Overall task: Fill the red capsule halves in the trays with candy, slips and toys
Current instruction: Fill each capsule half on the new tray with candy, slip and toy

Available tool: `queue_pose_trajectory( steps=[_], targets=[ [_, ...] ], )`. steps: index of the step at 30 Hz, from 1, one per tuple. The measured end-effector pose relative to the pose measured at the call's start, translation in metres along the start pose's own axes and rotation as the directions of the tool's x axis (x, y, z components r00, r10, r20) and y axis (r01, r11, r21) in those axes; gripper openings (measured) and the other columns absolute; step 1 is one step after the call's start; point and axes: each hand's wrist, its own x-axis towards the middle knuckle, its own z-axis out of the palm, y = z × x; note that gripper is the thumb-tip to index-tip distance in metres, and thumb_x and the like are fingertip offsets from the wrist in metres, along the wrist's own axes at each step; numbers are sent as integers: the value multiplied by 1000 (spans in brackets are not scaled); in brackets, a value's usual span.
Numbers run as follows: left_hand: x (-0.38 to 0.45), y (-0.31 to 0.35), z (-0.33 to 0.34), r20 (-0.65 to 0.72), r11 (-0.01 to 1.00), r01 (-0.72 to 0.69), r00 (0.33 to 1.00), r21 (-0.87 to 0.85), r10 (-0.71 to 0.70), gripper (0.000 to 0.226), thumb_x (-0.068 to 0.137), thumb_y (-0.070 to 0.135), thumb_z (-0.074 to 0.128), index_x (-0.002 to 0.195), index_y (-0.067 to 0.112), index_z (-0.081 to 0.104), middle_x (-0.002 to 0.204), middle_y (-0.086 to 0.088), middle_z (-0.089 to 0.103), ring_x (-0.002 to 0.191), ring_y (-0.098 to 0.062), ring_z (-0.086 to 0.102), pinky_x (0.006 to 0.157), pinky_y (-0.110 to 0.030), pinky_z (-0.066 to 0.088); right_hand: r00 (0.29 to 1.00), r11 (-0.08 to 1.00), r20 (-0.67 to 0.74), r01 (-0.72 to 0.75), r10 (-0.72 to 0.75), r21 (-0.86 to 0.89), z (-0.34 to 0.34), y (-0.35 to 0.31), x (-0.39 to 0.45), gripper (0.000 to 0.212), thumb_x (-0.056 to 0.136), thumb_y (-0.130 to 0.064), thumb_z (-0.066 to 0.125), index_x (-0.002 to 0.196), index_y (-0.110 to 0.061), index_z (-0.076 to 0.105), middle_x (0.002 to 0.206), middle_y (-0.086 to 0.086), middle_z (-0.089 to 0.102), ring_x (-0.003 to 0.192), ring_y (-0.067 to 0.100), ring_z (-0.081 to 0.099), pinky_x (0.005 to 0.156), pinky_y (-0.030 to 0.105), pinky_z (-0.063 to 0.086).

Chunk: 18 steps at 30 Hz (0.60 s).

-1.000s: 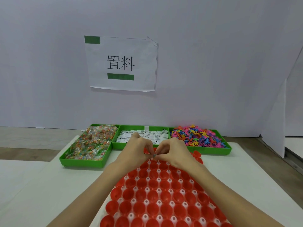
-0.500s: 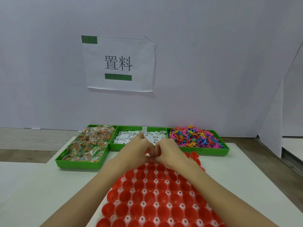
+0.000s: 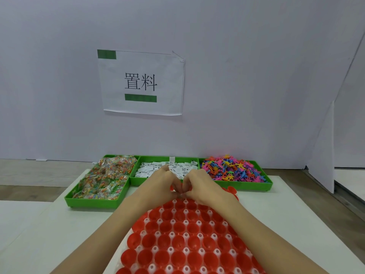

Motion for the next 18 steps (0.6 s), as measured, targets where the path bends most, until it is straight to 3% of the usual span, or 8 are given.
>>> queue_pose_trajectory(
  steps=[6,11,14,18],
  targets=[
    [2,-1,7,-43,999,26,999,25,-25,8,88,31,77,95,29,80,76,19,62,93,-9,40,75,-20,37,999,1000,33,-7,6,12,-7,3,-1,15,92,-12,73,105,-11,81,104,6,77,99,17,70,83,21,51],
    [4,-2,11,-62,997,53,997,57,-50,6,87,27,76,94,27,75,74,20,59,93,-10,44,76,-22,42,1000,999,-16,-13,14,42,-10,10,-2,12,92,-11,73,100,-14,82,99,2,77,88,11,68,79,19,50],
    [3,-3,11,-61,995,51,997,84,-46,8,89,26,74,96,26,76,79,16,66,94,-10,44,78,-24,45,999,999,-45,-2,4,53,-1,10,-4,10,91,-11,74,98,-13,80,95,2,76,84,11,68,75,15,49],
    [3,0,10,-36,982,18,999,188,-11,11,92,28,70,100,23,75,90,7,72,104,-15,49,83,-27,47,997,999,-81,16,-13,32,6,10,-5,17,93,-12,70,105,-15,80,100,0,78,87,8,67,81,14,48]
  ],
)
